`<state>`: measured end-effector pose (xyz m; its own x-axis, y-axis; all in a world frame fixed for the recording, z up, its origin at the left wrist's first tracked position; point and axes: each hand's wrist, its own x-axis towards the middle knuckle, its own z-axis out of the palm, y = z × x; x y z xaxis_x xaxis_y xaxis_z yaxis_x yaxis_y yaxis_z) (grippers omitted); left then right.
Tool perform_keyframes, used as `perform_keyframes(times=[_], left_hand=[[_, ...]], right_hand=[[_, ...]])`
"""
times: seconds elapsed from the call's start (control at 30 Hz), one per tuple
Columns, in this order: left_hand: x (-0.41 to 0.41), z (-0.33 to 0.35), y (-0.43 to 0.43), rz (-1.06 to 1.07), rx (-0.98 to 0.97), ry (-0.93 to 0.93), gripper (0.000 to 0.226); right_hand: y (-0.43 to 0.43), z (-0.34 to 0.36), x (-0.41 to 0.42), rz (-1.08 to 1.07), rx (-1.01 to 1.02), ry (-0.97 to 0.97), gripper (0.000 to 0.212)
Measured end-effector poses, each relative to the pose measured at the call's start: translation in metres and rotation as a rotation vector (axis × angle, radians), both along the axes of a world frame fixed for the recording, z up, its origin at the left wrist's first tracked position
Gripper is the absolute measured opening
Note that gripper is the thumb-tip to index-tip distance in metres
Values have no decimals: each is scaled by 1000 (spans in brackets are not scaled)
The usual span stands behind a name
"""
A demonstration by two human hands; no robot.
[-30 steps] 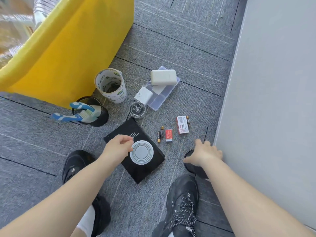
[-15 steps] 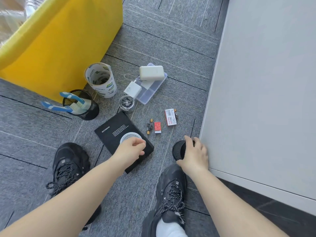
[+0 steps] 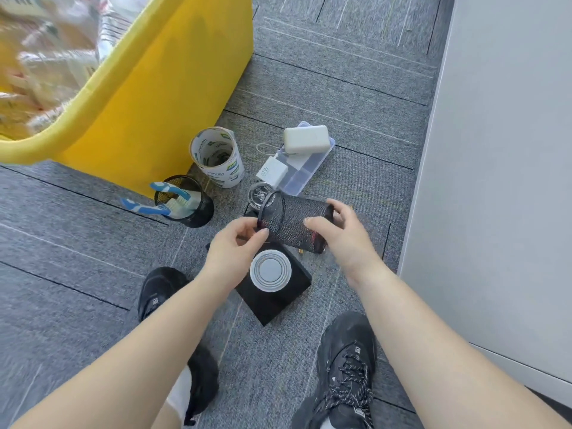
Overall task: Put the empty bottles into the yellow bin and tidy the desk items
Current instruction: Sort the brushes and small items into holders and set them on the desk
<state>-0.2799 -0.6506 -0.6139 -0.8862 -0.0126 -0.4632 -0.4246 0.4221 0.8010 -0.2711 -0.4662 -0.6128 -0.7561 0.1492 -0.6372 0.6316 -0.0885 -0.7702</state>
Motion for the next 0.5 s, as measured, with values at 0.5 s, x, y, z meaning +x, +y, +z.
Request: perform_keyframes(times=[0.5], left_hand=[[-3,-42,-59,-839,-881,640,18]], right_hand=[[9,-82,5,128,574,-306,21]])
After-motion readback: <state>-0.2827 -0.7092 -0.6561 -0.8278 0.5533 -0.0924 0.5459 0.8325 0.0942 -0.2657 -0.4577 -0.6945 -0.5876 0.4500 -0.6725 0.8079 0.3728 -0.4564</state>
